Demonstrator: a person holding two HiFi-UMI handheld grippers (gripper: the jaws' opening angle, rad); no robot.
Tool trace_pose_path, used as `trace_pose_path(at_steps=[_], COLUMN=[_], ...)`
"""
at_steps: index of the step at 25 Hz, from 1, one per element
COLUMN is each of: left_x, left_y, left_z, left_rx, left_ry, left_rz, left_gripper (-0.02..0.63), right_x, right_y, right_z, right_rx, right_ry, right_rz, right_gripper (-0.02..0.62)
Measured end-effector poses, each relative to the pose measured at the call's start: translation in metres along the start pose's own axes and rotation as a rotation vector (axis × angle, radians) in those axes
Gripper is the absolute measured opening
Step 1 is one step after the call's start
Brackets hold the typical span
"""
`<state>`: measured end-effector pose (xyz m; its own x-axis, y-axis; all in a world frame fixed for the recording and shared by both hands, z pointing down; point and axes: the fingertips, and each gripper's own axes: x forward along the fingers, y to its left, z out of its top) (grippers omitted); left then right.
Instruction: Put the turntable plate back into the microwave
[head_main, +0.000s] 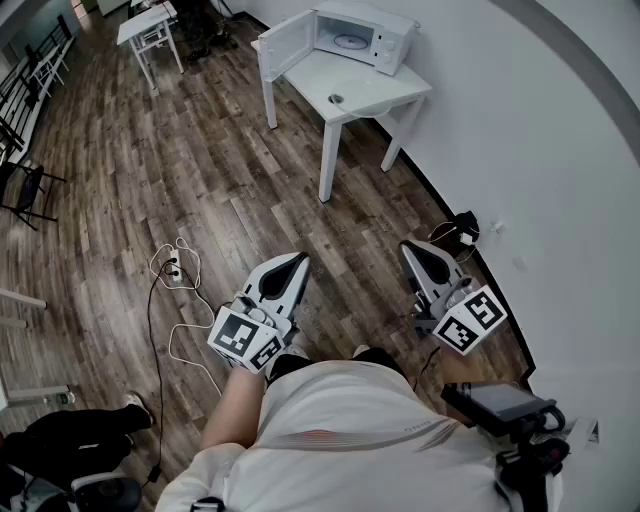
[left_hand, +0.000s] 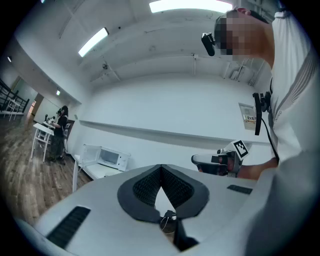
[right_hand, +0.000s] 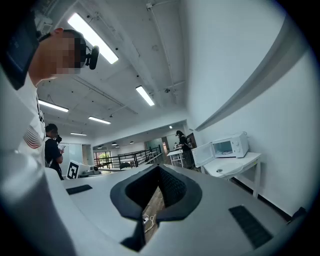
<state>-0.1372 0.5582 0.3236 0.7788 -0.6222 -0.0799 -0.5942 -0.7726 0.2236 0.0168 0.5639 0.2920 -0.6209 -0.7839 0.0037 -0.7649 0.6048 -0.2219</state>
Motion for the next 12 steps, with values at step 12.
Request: trace_pose_path(at_steps=[12], left_x=[-0.015], left_y=[0.05], left_z=[0.003], left_rx=[0.016], left_ry=[0.011], left_rz=[-0.067], left_gripper=[0.011], right_x=[0.043], right_y=[0.016], right_z=[-0.029], right_rx=[-0.021], right_ry=[0.033], right_rz=[-0.094], right_gripper=[0.003])
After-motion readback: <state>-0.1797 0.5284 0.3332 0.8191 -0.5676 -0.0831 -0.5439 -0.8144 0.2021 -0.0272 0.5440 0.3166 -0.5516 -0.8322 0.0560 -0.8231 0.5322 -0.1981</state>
